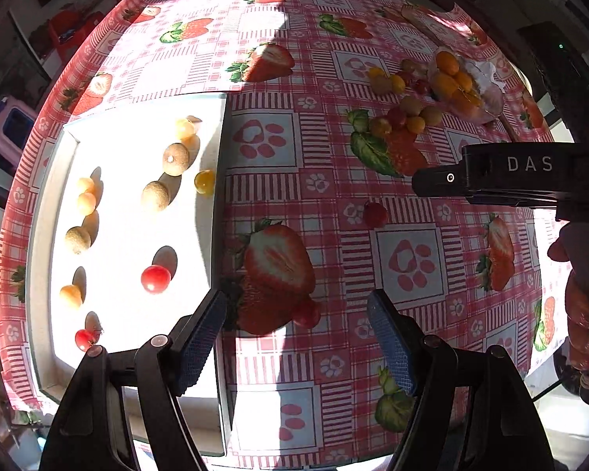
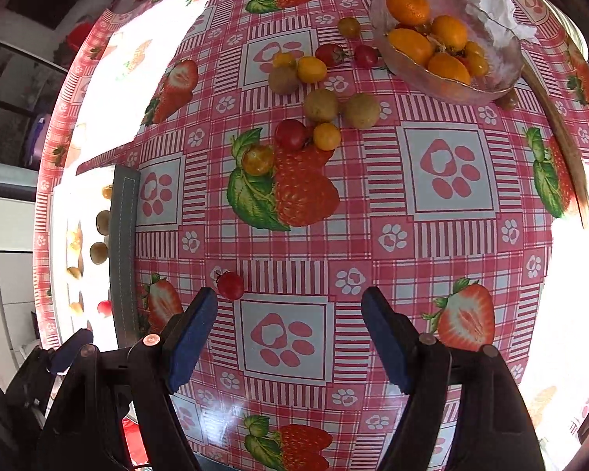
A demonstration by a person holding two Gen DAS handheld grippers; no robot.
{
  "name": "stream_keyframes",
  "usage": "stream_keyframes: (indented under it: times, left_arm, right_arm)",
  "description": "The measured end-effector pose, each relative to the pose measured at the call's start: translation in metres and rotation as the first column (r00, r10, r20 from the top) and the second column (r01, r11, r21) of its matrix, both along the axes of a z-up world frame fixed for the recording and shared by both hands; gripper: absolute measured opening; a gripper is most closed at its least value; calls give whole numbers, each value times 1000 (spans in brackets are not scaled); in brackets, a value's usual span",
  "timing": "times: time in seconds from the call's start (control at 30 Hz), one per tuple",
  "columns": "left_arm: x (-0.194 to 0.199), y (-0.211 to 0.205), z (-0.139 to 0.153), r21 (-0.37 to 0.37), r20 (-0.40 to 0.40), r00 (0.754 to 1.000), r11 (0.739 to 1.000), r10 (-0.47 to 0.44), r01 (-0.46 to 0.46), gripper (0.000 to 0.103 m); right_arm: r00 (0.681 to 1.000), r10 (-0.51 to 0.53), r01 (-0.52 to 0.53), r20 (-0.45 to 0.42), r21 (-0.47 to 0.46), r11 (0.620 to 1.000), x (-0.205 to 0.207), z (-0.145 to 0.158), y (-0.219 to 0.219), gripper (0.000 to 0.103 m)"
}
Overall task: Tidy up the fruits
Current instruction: 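Grasp a red cherry tomato with the left tool while the right tool grasps a kiwi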
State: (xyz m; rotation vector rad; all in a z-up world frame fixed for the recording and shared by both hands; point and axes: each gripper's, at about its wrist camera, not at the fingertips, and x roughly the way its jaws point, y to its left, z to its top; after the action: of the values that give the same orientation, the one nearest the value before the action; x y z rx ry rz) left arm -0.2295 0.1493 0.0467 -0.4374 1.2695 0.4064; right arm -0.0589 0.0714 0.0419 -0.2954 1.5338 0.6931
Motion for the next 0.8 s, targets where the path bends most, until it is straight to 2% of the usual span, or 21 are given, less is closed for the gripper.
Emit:
stream_keyframes:
  times: [0.23,0.47,0.57,0.63,0.73,0.77,0.8]
  left_arm:
    - [5,-20,-29,33,-53,993,994,109,-107,75]
    - [-4,-21,-50,23,-89,978,982,190,-189,75]
    - [-8,-20,-54,18,-91,972,976,216,-215,75]
    - [-8,-20,-54,23,-89,973,977,213,-212,73]
    - [-6,-21,-54,30,-93,973,977,213,-211,66]
    - [-6,-21,-53,32,-90,973,977,214,-211,59]
    - [-5,-20,-52,33,-88,973,977,212,-210,51]
  right_arm:
    - [990,141,-141,-3,12,990,12,-14,23,76]
    - [988,151,-151,10,8,988,22,-31,45,70]
    - [984,168,-169,51,19,985,23,-29,58,70]
    - [983,172,-173,59,26,985,24,-28,67,66]
    - [983,166,-168,80,20,986,27,-28,77,53]
    - [982,168,-170,91,11,985,27,-28,78,46]
    - [980,173,-174,102,1,985,27,-28,80,33]
